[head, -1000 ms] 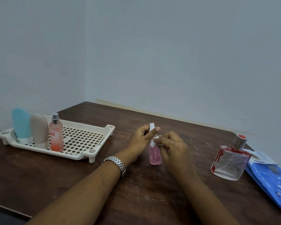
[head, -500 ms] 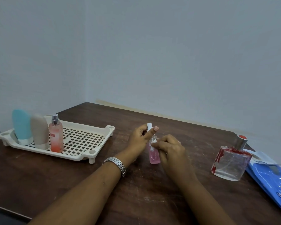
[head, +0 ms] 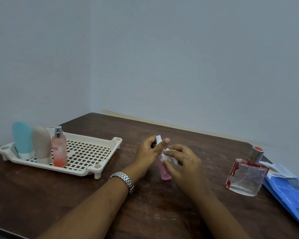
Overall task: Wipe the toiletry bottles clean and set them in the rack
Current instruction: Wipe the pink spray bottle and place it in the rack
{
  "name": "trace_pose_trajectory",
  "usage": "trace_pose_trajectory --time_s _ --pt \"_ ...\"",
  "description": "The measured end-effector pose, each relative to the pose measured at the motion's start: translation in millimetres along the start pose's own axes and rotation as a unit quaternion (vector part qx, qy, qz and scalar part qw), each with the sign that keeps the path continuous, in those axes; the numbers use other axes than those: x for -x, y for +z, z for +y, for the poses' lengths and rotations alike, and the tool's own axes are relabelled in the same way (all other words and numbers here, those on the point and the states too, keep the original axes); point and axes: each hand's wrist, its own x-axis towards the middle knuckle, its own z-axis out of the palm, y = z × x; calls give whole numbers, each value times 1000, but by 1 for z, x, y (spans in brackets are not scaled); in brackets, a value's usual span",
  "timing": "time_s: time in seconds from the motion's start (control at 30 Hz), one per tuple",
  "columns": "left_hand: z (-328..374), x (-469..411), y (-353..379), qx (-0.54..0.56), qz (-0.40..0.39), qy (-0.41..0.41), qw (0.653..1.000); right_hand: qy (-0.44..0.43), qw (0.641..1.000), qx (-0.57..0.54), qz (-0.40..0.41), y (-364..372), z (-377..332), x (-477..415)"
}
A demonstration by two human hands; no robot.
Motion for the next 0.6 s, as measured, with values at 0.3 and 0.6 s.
trace_pose_trajectory --time_s 0.3,0.6 --pt "5 1 1 -20 6 13 1000 24 997 -10 69 -2 3 -2" --pt "5 1 0 -26 47 6 999 -3 1000 -1 11 -2 6 -1"
